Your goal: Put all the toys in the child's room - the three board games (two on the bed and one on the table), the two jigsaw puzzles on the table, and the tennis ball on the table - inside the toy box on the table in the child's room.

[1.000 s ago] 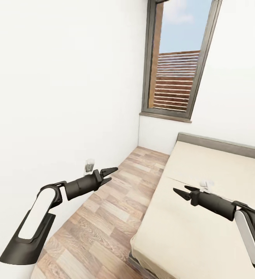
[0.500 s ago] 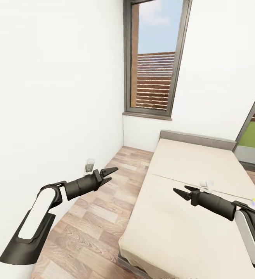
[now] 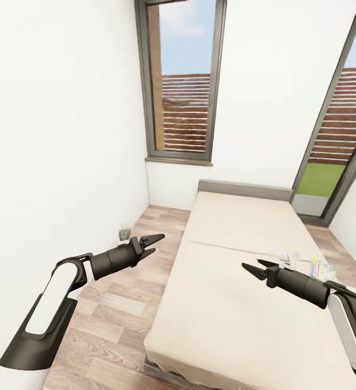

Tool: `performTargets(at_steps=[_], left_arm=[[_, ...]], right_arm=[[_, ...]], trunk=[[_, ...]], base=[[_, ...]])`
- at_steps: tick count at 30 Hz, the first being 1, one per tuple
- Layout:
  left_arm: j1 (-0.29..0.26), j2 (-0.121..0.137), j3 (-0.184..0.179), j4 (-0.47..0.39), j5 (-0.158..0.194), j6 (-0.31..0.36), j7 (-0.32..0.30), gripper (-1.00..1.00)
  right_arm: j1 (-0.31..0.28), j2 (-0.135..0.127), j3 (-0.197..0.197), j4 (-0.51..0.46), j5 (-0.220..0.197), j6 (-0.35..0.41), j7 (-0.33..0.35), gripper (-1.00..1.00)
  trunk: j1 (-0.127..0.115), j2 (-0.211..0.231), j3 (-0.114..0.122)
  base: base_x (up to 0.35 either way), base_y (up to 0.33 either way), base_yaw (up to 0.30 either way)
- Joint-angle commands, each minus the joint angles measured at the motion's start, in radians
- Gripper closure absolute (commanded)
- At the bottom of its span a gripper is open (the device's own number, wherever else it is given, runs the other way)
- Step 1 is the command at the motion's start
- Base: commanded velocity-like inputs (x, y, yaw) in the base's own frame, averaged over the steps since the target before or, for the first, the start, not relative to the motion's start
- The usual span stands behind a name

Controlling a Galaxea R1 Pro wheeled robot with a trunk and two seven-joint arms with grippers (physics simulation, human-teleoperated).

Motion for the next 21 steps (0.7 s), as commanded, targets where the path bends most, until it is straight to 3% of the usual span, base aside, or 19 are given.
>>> performTargets(at_steps=[1, 21], left_arm=[[-0.001, 0.001, -0.001, -0.001, 0.011, 0.001, 0.010, -1.00], [-0.001, 0.001, -0.001, -0.002, 0.008, 0.001, 0.012, -1.00]], right_arm=[[-0.001, 0.000, -0.001, 0.000, -0.003, 0.006, 0.002, -1.00], [-0.001, -0.001, -0.001, 0.000, -0.003, 0.005, 0.002, -1.00]], trunk=[[0.001, -0.002, -0.002], [0.001, -0.002, -0.002]], base=[[0.000, -0.192, -0.291], [0.000, -0.258, -0.291]])
